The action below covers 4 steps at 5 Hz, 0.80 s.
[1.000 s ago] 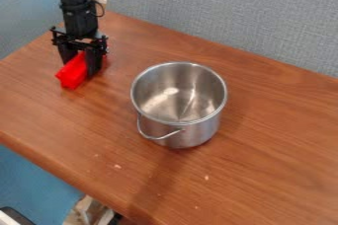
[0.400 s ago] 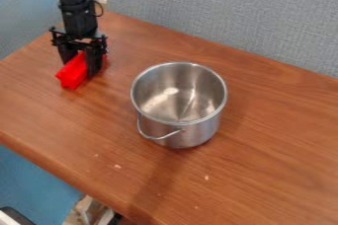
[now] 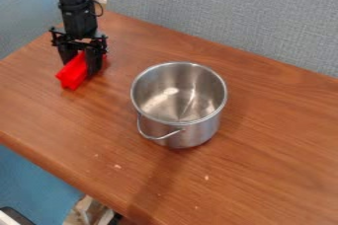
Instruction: Put the red object in the metal pot
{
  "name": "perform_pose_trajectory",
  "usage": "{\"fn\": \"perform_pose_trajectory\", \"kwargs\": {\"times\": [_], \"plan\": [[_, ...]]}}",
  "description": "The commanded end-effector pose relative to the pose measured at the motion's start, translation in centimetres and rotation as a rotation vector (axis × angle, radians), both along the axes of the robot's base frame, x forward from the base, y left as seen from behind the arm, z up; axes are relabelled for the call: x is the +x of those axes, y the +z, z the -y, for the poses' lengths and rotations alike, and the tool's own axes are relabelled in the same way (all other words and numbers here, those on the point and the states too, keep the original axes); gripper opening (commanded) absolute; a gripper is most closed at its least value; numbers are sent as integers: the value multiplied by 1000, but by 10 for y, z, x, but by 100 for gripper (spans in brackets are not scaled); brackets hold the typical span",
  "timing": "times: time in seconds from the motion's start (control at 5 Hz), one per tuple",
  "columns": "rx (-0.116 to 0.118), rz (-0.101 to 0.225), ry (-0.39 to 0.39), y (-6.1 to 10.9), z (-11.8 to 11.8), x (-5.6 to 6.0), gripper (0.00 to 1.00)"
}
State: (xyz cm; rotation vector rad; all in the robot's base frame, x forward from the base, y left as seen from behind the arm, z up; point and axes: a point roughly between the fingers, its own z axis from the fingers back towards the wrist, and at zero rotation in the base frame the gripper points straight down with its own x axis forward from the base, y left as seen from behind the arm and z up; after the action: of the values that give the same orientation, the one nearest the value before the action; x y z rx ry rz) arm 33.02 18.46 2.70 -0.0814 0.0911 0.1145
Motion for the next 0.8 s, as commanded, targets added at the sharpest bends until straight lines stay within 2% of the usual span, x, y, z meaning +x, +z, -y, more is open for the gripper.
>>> {"fn": "perform_pose_trajectory", "kwargs": {"times": [0.0,0.6], "plan": [[32,63,14,28,-6,3,0],[24,67,26,32,-5,1,0]]}}
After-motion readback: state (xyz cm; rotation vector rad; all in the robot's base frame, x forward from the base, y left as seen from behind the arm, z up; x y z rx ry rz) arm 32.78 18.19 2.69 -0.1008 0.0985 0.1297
